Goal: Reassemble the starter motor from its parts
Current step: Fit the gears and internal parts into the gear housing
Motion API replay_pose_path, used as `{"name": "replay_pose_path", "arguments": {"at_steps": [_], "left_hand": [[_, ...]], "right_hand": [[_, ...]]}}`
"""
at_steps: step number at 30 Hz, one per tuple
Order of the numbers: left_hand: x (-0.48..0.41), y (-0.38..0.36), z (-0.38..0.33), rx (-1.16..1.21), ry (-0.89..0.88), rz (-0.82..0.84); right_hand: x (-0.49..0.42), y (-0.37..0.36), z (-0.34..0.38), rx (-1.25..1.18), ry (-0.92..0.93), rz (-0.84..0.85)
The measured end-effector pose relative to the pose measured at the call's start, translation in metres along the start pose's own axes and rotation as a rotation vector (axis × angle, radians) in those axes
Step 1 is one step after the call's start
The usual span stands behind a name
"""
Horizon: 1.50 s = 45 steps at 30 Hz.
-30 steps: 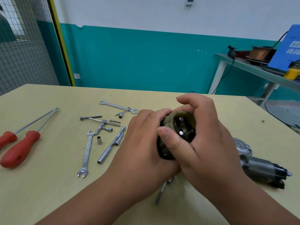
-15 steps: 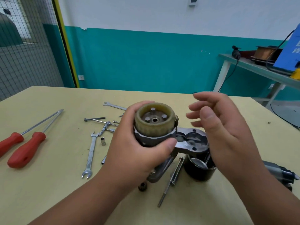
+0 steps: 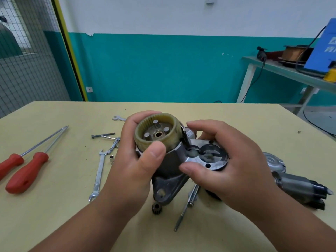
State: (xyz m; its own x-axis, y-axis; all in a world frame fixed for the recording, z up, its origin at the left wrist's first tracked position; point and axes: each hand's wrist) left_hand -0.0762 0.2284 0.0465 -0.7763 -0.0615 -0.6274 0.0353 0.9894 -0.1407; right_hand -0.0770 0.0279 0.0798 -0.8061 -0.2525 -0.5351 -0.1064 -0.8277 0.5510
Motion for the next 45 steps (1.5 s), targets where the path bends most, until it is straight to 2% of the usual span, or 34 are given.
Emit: {"name": "replay_pose_path", "arguments": {"at_steps": [6,14,28,38,45], "left_hand": [[-0.008,0.009,-0.005,-0.028,-0.029,0.065],[-0.020,0.014,-0.018,0.040,0.081,0.125],[-0.013,0.006,-0.011,0.114,0.180,0.022],[-0.011,0.002,-0.023,0.072,-0.055,0.034],[-0.010,-0.001,-0.026,0.048,-0.178,0.078]], "right_hand": [[0.002,-0.002,0.003,0.037,0.043,-0.057],[0.000,-0.005,0.004,0.035,0.048,-0.047],[0.001,-0.008,-0.002,0.023,-0.012,-0.068],[0.003,-0.007,0.001,0.001,0.129,-0.160],[-0.002,-0.003,0.003,0.013,0.141,-0.215]]}}
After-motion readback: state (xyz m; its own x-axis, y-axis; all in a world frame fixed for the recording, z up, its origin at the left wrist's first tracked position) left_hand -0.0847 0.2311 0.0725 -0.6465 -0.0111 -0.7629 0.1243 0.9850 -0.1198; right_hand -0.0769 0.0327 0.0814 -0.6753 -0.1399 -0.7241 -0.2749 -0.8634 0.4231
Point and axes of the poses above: each hand's wrist, its own x-axis away from the middle knuckle, its own y-axis out of the back of the hand, z = x × y, and after that the axes turned 8 degrees about -y, right-handed
